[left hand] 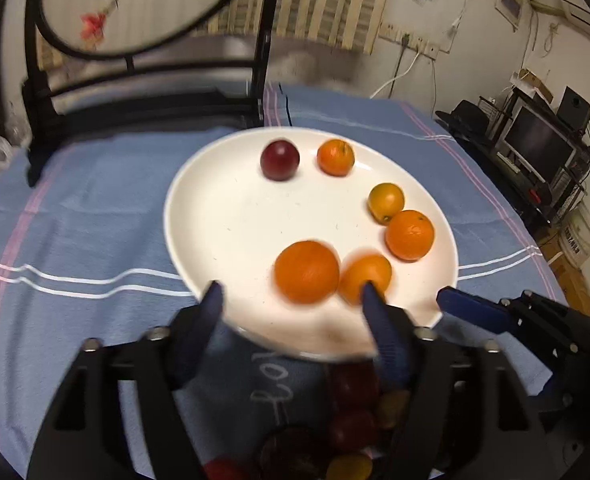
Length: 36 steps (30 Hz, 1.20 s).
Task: Organize fruits
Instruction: 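Place both fruits on the white plate and open both tools, then move both tools back toward the remaining fruits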
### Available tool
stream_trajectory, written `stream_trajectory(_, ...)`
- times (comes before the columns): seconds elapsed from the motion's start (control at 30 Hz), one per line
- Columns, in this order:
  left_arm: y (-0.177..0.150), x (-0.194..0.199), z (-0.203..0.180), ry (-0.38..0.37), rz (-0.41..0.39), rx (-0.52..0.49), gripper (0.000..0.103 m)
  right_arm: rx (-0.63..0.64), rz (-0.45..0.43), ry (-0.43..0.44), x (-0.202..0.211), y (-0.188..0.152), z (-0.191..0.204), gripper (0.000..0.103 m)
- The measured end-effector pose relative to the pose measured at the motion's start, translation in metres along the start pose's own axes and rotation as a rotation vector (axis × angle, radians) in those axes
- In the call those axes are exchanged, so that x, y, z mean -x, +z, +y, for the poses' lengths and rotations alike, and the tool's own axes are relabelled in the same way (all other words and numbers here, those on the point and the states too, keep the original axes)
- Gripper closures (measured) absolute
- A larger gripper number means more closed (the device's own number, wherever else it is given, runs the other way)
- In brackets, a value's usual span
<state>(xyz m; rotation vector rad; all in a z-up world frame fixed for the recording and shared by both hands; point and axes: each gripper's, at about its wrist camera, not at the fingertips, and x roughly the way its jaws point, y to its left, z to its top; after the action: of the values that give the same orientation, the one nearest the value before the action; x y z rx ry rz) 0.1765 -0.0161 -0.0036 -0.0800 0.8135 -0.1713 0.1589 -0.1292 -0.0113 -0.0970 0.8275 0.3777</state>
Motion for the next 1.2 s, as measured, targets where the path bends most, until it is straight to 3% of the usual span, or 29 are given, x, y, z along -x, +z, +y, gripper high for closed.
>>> stream_trajectory(0.17,-0.003,0.026,-0.005,0.006,-0.059,-0.061,0.017,-0.03,-0.029,0.0,0.023,-0.006,-0.012,0.038)
stream_trajectory(0.37,-0.016,0.034,0.016,-0.016,-0.015,0.028,0.015,-0.044,-0.01,-0.003,0.038,-0.029,-0.022,0.03)
stream_trajectory(0.57,-0.036,0.048,0.031,-0.004,0.003,0.056,0.014,-0.049,-0.011,-0.008,0.055,-0.052,-0.03,0.03)
stream_trajectory(0.87,-0.073,0.064,0.04,0.016,0.021,-0.028,0.01,-0.066,-0.03,-0.049,0.08,-0.077,-0.053,0.03)
stream_trajectory(1.03,-0.073,0.061,0.047,0.019,0.043,-0.001,0.01,-0.043,0.056,-0.085,0.068,-0.091,-0.06,0.03)
stream_trajectory(1.2,-0.073,0.063,0.046,0.015,0.046,-0.009,0.009,0.001,0.11,-0.103,0.048,-0.096,-0.052,0.041)
